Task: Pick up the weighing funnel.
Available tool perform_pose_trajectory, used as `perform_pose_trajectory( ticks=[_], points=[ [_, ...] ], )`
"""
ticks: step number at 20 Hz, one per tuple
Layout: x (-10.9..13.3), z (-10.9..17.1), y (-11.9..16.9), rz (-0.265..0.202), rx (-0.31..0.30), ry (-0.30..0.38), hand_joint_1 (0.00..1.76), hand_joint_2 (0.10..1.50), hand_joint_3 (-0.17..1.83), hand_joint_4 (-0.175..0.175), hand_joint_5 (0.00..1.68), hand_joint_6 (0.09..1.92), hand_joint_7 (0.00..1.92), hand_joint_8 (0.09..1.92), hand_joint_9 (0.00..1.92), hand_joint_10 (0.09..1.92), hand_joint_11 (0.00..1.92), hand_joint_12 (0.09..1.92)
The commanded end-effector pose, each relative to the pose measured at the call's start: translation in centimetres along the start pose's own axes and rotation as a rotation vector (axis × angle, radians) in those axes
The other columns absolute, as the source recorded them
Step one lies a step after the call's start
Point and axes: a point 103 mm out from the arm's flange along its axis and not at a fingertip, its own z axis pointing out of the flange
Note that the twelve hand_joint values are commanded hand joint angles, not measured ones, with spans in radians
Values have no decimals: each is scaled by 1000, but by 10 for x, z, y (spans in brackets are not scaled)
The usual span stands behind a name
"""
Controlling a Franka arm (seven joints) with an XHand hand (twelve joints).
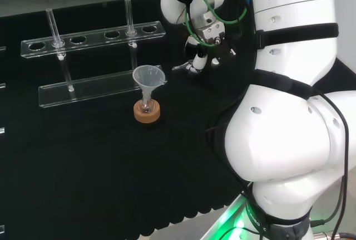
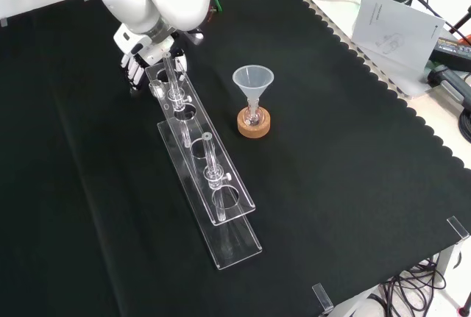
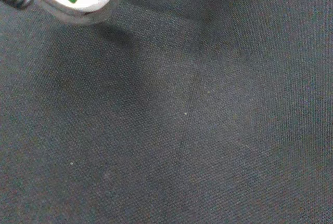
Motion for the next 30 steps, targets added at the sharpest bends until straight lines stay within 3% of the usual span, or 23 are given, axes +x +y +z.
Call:
perform_pose_trajectory(
  ticks=[1,4,8,12,28,30],
  points=[
    [2,1,5,6,-3,-22,894,624,538,1,759,208,500,648,718,521,464,1284],
    [1,1,7,11,-1,-24,897,627,548,3,759,246,507,644,724,512,469,1277],
    [-1,-1,9,18,-9,-24,901,627,567,8,706,441,515,638,737,492,473,1276],
    [0,-2,10,24,-6,-28,903,635,573,31,785,544,521,641,743,492,474,1281],
    [0,5,14,20,5,-20,917,639,594,48,840,620,539,645,754,493,486,1275],
    [0,6,14,20,1,-22,918,643,601,85,940,610,546,645,764,493,489,1276]
  ],
)
